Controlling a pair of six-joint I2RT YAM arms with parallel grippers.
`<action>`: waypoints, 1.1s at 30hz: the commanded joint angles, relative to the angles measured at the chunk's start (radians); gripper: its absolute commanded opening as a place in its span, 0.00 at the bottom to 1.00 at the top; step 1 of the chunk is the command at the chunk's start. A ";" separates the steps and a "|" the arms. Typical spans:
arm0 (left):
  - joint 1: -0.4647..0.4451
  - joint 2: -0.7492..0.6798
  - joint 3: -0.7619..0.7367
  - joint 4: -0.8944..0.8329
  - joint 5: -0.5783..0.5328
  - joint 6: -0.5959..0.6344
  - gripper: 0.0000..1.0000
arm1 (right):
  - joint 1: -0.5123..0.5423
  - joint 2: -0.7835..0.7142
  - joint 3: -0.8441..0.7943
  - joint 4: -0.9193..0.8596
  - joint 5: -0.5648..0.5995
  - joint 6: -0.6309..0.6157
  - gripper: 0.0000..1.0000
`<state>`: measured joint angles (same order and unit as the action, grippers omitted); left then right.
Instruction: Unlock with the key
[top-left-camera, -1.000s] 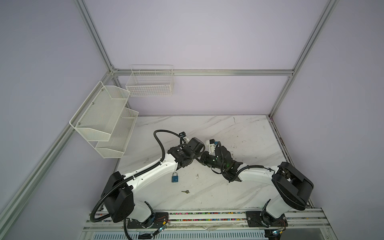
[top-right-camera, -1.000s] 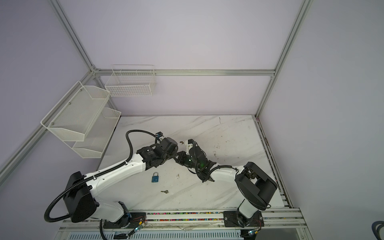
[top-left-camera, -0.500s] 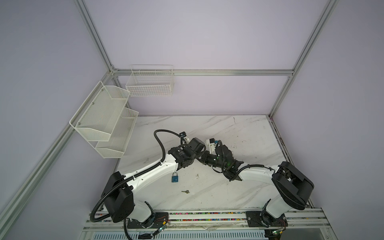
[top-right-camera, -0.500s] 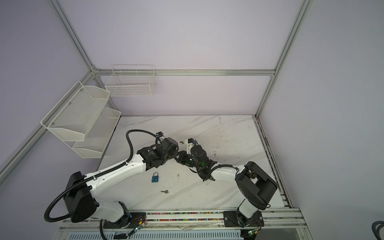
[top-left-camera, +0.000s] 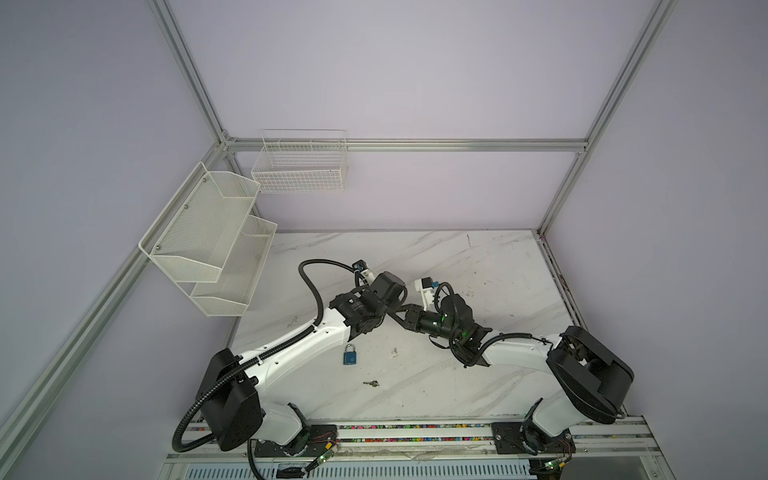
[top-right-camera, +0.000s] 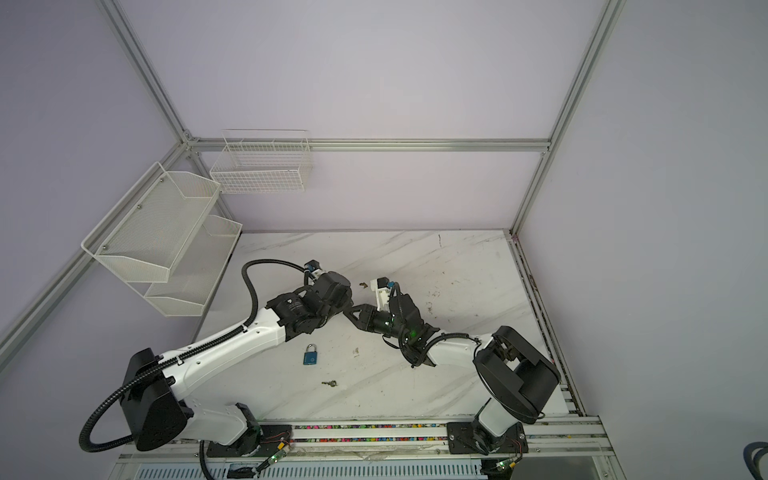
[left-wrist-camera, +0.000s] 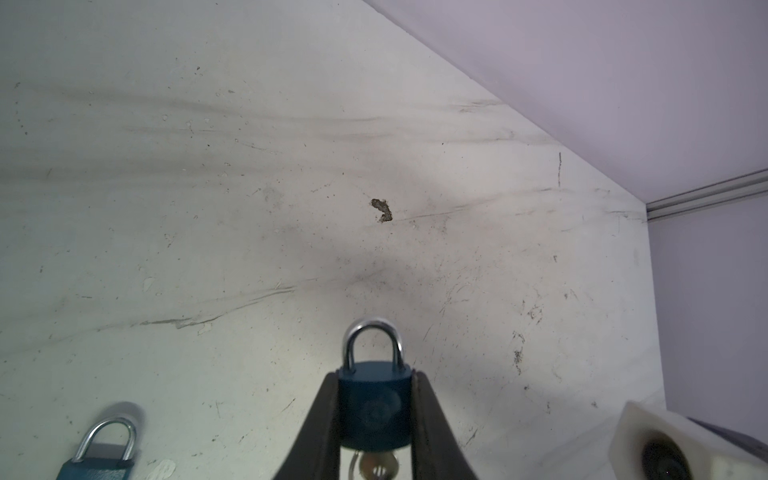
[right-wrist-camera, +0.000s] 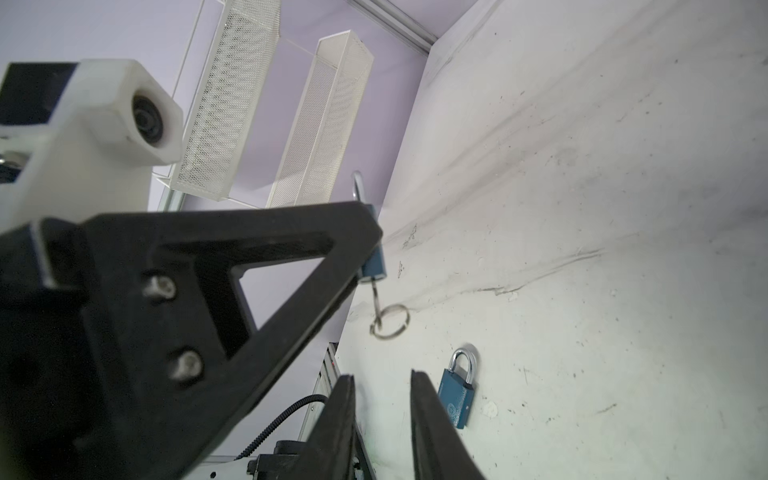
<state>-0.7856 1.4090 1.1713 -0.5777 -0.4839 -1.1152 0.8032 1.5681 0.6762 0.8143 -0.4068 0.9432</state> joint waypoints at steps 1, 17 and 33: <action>0.006 -0.031 0.022 0.047 -0.015 -0.013 0.00 | -0.007 -0.007 -0.021 0.091 0.063 0.034 0.24; 0.008 -0.045 0.000 0.076 0.019 -0.020 0.00 | -0.008 -0.016 -0.022 0.203 0.118 0.038 0.20; 0.008 -0.039 0.005 0.093 0.050 -0.023 0.00 | -0.008 0.022 -0.008 0.215 0.134 0.048 0.16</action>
<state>-0.7849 1.3945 1.1713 -0.5293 -0.4374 -1.1259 0.8009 1.5795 0.6502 0.9787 -0.2913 0.9756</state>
